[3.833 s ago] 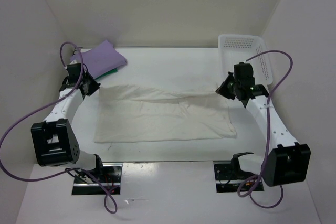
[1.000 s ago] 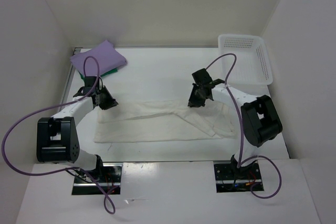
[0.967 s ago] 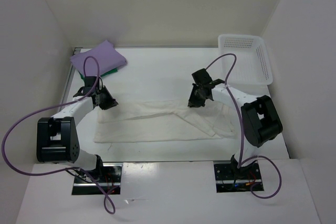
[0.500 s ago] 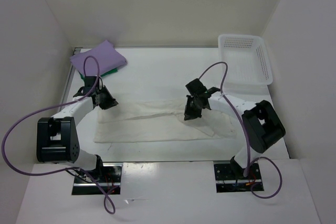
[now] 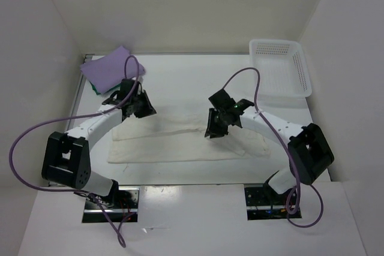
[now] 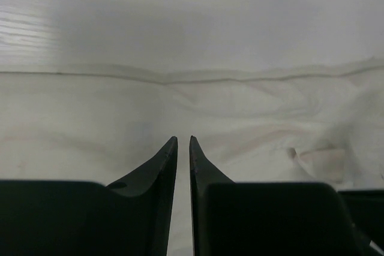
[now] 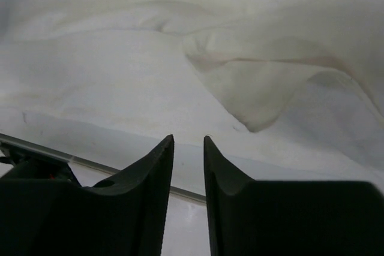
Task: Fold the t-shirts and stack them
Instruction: Fold the other side of the tshirt into a rectangle
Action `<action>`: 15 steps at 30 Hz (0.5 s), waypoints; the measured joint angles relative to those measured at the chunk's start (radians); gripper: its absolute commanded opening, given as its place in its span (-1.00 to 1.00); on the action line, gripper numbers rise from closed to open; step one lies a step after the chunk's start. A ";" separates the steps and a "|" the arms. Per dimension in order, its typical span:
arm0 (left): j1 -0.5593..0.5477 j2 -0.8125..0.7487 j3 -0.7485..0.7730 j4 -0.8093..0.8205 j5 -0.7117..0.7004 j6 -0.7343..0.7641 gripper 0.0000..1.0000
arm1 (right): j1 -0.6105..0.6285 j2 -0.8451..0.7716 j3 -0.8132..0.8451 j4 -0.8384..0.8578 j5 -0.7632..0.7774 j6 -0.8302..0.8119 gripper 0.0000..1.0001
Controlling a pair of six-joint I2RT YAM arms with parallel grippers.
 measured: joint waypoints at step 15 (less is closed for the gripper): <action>-0.170 0.071 -0.001 0.029 0.003 -0.026 -0.17 | -0.055 0.009 0.029 -0.002 0.149 -0.060 0.10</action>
